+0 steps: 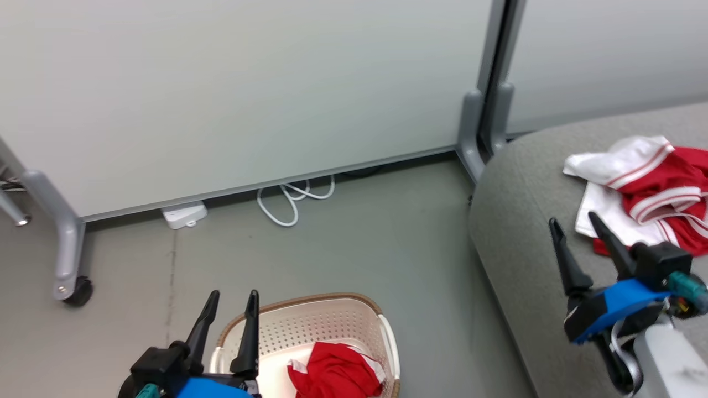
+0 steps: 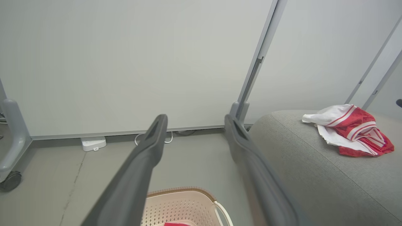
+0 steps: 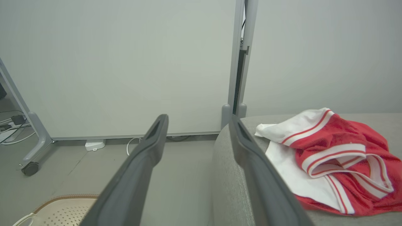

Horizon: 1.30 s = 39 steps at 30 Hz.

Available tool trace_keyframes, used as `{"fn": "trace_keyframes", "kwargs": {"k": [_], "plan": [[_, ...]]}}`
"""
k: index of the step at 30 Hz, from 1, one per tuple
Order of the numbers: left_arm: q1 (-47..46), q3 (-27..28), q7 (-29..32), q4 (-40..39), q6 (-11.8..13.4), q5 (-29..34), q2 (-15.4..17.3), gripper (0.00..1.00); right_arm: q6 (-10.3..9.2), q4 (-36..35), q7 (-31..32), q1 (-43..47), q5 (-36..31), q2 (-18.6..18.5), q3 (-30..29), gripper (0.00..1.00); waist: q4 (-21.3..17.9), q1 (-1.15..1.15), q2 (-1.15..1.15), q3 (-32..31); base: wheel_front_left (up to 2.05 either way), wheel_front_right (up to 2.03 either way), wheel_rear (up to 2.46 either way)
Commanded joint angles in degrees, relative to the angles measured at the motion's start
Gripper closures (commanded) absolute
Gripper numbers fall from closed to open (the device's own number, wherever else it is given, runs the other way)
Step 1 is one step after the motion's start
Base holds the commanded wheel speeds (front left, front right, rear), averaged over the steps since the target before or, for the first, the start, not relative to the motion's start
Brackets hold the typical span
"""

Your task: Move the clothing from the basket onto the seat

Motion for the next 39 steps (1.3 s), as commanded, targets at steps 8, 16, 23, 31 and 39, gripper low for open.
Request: {"fn": "trace_keyframes", "kwargs": {"k": [8,16,23,31,39], "plan": [[2.91,5.54,-0.17,0.58,0.0,1.43,-0.62,0.0,0.01,-12.68,3.54,12.37,-4.85,7.18,-4.55,0.0,5.39,0.02,-0.01,-3.3,0.0,0.0,0.0],[3.19,7.09,-0.17,0.58,0.0,2.2,-0.81,0.0,0.01,-18.58,6.74,15.54,-7.33,10.3,-6.41,0.0,5.48,0.02,-0.01,-3.08,0.0,0.0,0.0],[3.3,6.98,-0.17,0.83,0.0,2.49,-1.11,0.0,0.01,-20.39,7.87,16.12,-7.84,10.99,-6.98,0.0,5.2,0.02,-0.01,-2.81,0.0,0.0,0.0],[0.47,5.26,-0.16,2.92,0.0,2.29,-0.73,0.0,0.01,-23.03,8.9,13.35,-8.04,11.23,-5.87,0.0,3.56,0.02,-0.01,2.0,0.0,0.0,0.0],[-16.06,-3.76,1.04,12.86,0.0,0.79,3.56,0.0,0.01,-28.26,8.81,2.08,-7.72,10.63,-2.82,0.0,-1.0,0.02,-0.01,23.12,0.0,0.0,0.0]]}}
